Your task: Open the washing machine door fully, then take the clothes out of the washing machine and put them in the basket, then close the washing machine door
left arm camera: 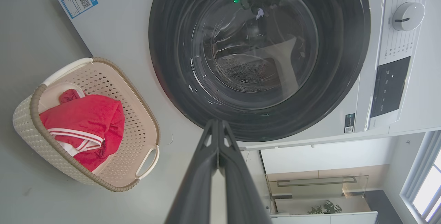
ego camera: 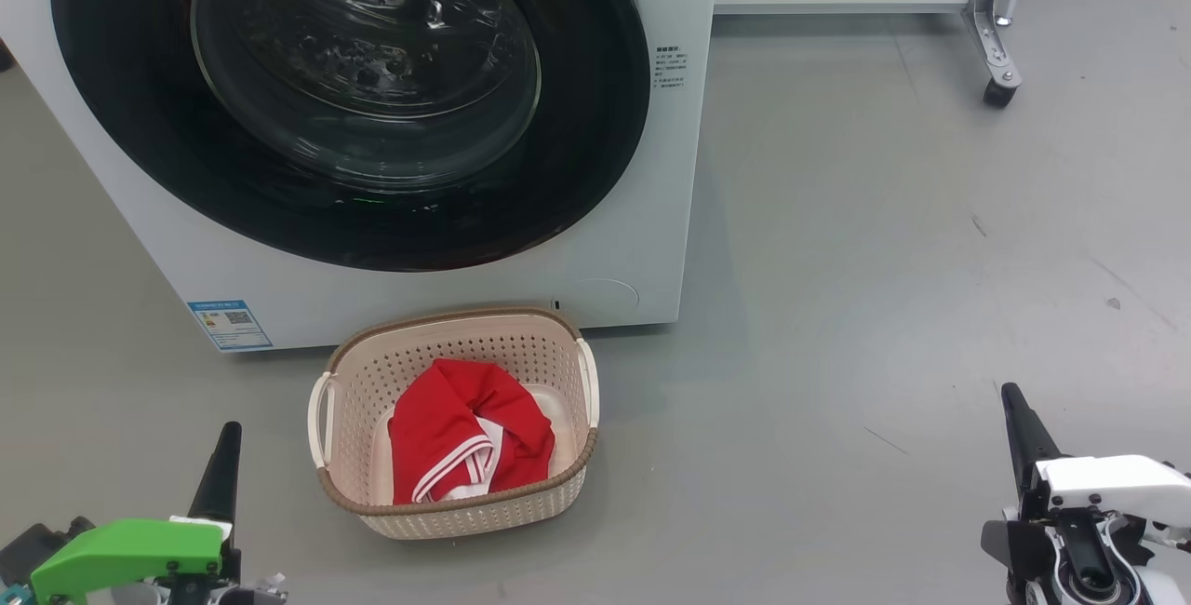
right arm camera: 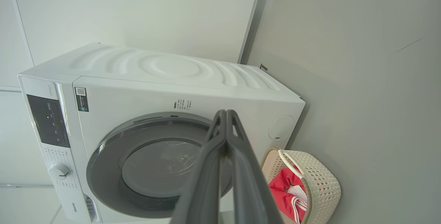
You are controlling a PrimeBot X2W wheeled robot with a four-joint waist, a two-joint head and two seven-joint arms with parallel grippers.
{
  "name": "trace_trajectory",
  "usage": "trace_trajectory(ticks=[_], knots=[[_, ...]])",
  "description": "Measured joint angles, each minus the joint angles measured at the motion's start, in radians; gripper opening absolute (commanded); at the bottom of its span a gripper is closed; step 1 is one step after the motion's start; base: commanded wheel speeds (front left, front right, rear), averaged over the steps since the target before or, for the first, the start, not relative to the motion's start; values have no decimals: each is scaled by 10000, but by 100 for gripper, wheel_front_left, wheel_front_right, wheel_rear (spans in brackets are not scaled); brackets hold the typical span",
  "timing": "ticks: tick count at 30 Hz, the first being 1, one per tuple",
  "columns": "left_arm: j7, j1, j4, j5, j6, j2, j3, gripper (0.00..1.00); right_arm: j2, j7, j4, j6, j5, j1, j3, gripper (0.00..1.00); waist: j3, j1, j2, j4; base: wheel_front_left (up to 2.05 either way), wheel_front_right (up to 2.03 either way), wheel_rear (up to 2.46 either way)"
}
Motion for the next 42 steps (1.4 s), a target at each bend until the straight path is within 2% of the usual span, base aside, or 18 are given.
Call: trace_trajectory(ticks=[11,42], knots=[[303,-195,10,-1231,-148,-29,238,0,0,265,-59,111,1258,-151,-337,0,-18,0,0,-37,0,0,0],[301,-195,12,-1235,-148,-54,265,0,0,339,-88,127,1306,-152,-364,0,-17,1,0,-38,0,0,0]])
